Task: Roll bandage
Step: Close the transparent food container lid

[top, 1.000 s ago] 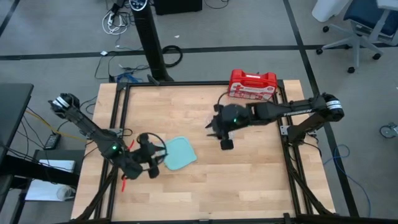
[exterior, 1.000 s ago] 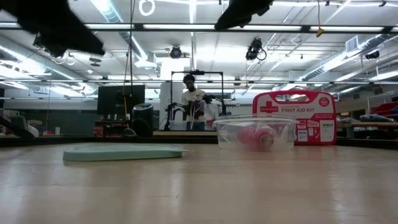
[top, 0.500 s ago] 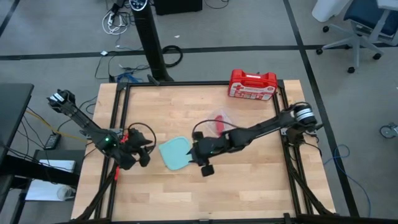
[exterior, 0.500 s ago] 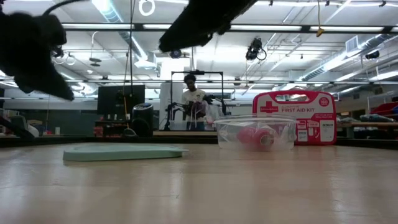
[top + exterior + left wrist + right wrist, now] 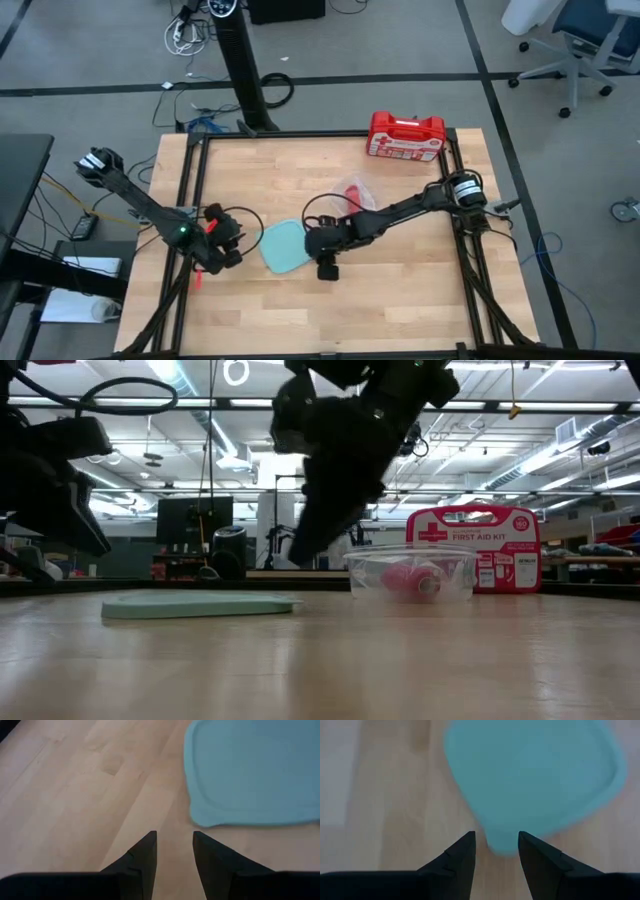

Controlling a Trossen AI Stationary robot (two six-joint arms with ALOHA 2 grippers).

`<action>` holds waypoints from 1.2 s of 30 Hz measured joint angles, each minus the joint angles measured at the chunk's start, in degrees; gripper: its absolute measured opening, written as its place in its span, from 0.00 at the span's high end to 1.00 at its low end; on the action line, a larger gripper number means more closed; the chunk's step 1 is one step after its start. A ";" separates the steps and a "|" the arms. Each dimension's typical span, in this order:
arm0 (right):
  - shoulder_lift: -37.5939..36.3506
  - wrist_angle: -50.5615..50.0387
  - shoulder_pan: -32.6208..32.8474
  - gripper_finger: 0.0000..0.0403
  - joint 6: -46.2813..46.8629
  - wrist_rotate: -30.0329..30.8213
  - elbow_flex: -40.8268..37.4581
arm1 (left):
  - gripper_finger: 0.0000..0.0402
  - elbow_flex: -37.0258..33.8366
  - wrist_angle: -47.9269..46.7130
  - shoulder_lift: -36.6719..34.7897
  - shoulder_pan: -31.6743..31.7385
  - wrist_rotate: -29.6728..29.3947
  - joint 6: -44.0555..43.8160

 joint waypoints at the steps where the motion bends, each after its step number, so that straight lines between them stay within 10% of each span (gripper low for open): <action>1: 0.05 -1.59 -0.10 0.63 0.09 -0.26 -0.01 | 0.68 0.00 0.45 0.74 0.36 0.28 0.88; 18: 1.93 -4.77 -1.42 0.44 3.75 -2.52 -0.13 | 0.47 0.04 9.83 7.51 7.75 8.49 19.27; 36: 5.42 1.16 -2.35 0.46 -1.18 -3.82 -0.02 | 0.47 0.17 19.77 18.35 10.54 7.10 33.54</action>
